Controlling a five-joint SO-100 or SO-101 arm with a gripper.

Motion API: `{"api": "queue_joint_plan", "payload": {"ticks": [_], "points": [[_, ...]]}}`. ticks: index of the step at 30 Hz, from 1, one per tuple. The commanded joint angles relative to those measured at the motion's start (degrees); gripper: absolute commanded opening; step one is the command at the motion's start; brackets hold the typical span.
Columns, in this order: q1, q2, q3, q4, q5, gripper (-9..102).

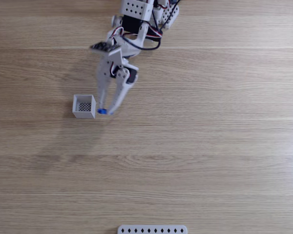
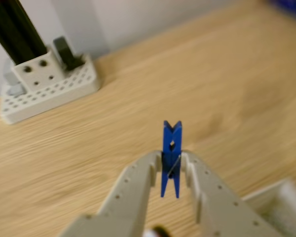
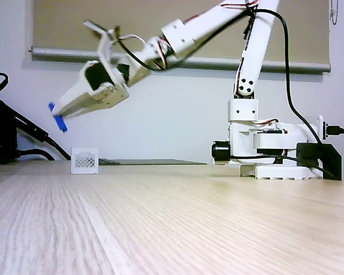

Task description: Grasp a peg and put it in the crate.

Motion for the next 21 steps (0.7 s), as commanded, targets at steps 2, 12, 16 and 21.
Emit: {"api": "queue_joint_plan", "payload": {"ticks": [2,12,16,21], "points": [[5.62,-1.49,5.01,-21.97,-11.16,-1],[11.69,-20.48,6.15,-41.92,-11.51,0],[12.39,-23.29,4.75,-41.92,-11.43,-1],[13.27,-25.31,4.66,-41.84,-11.34,0]]}}
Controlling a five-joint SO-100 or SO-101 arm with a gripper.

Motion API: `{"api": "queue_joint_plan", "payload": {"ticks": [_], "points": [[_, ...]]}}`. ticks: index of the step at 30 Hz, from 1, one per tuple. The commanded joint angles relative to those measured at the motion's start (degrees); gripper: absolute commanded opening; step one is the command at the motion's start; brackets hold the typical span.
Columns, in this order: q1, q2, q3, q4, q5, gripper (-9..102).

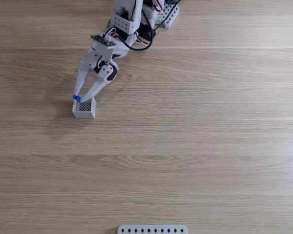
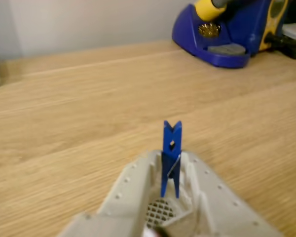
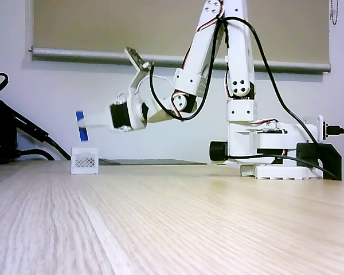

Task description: Grasp a peg and put it in the crate.

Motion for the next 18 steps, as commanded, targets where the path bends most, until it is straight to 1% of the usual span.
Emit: {"api": "queue_joint_plan", "payload": {"ticks": [1,3,7,9,11,12,15,16,18], "points": [[0.97,0.53,-2.37,-1.93,-0.26,0],[0.97,0.53,-2.37,-1.93,-0.18,4],[0.7,0.79,-2.72,-1.93,-0.09,19],[0.53,0.97,-3.25,-1.93,-0.09,21],[0.26,1.67,-3.25,-1.93,0.0,19],[0.18,2.64,-3.25,-1.76,0.44,15],[-0.88,7.82,-3.34,0.97,6.68,-1],[-1.76,10.2,-3.34,2.72,10.02,-4],[-3.52,15.64,-2.99,7.56,17.75,0]]}}
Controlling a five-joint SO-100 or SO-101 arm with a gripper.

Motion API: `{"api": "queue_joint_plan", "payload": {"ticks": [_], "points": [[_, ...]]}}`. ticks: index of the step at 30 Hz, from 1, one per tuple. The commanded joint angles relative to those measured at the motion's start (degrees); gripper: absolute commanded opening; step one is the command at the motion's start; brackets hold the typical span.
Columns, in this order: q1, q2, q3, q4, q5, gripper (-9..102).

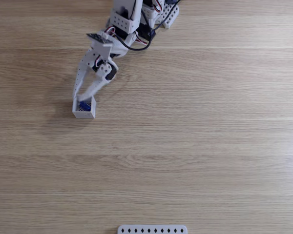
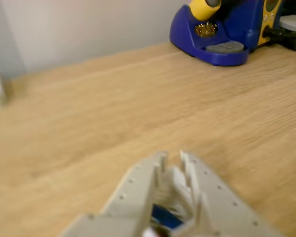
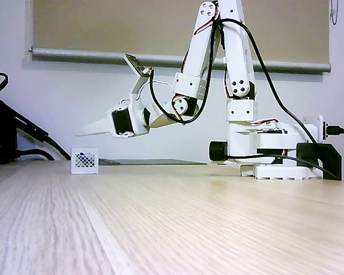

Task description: Grasp a peg and put it in the crate.

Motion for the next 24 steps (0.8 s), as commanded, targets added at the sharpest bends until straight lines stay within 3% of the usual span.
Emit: {"api": "queue_joint_plan", "payload": {"ticks": [1,8,18,21,24], "points": [[-3.6,13.45,-2.9,6.59,14.15,2],[-11.07,35.42,-3.25,36.3,42.71,-1],[-26.81,69.87,-2.29,81.91,93.25,-1],[-29.97,79.28,-2.02,92.72,100.2,-1],[-32.08,88.42,-0.18,102.3,100.63,-1]]}}
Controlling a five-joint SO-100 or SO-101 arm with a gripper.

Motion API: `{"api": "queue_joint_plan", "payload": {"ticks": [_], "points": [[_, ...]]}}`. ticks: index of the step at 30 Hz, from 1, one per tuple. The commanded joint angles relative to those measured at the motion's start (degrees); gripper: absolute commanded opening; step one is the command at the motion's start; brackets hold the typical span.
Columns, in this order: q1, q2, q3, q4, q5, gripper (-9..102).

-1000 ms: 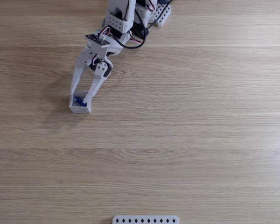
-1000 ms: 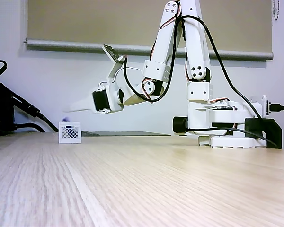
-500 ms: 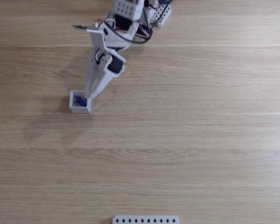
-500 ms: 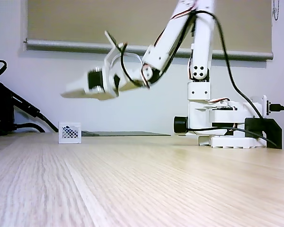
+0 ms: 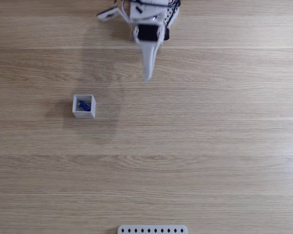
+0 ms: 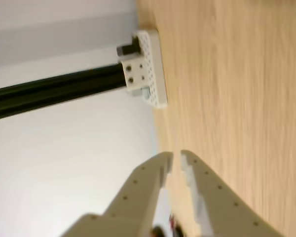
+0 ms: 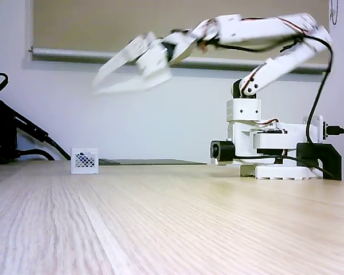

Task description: Grasp a peg and put it in the crate.

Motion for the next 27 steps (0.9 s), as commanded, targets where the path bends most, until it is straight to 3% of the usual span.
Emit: {"api": "queue_joint_plan", "payload": {"ticks": [1,10,27], "points": [[-2.46,13.1,0.53,10.99,3.6,-1],[-2.64,25.14,9.93,23.73,4.48,-1],[-2.72,25.05,17.93,25.4,4.39,-1]]}}
